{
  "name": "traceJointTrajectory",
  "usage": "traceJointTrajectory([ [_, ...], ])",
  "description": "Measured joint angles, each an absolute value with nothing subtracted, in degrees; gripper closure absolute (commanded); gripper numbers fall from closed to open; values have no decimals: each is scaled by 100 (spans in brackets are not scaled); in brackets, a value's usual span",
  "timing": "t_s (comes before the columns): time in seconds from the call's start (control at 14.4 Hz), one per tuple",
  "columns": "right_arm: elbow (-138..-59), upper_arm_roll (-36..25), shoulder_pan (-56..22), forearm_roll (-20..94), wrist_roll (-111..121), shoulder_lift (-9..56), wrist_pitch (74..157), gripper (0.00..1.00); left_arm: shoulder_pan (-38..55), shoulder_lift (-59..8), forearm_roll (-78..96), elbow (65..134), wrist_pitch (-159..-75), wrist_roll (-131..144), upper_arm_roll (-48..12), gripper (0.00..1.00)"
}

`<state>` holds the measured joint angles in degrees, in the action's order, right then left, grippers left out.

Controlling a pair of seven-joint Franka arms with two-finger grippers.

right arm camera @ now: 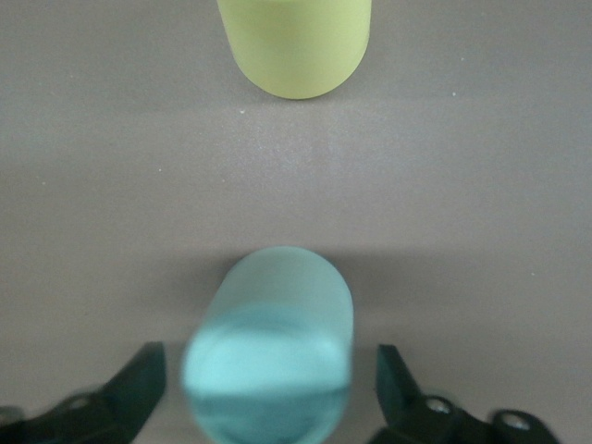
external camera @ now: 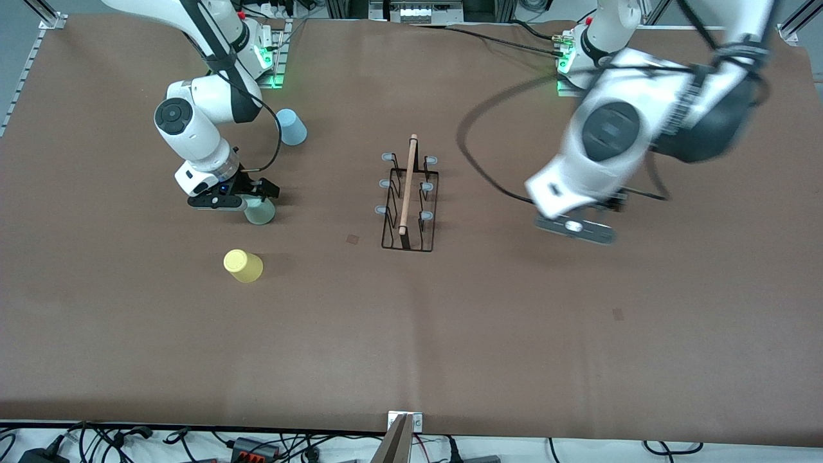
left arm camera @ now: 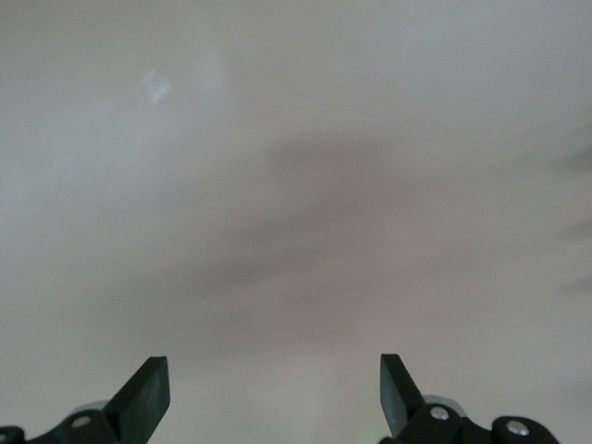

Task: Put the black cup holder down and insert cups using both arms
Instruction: 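Open the left gripper and withdraw while the right gripper lifts the teal cup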

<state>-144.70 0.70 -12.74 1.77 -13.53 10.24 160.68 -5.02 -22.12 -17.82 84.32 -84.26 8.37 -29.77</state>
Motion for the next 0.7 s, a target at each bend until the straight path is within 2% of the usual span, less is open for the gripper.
traceJointTrajectory([
  [0.28,-14457,55,-1272,177,-1353,984,16101,0,-1394,-2229,-1740,8444,-7543,246,-2978,0],
  [0.42,-14455,52,-1272,177,-1353,974,16103,0,-1651,-2227,-1649,8436,-7383,62,-2983,0],
  [0.49,-14455,51,-1272,177,-1353,974,16102,14,-1734,-2226,-1580,8396,-7319,15,-2983,0],
  [0.56,-14455,51,-1272,177,-1350,974,16102,35,-1776,-2222,-1537,8320,-7180,-27,-2985,0],
  [0.7,-14454,51,-1272,177,-1308,974,16103,59,-1782,-2206,-1522,7974,-6880,-81,-2997,0],
])
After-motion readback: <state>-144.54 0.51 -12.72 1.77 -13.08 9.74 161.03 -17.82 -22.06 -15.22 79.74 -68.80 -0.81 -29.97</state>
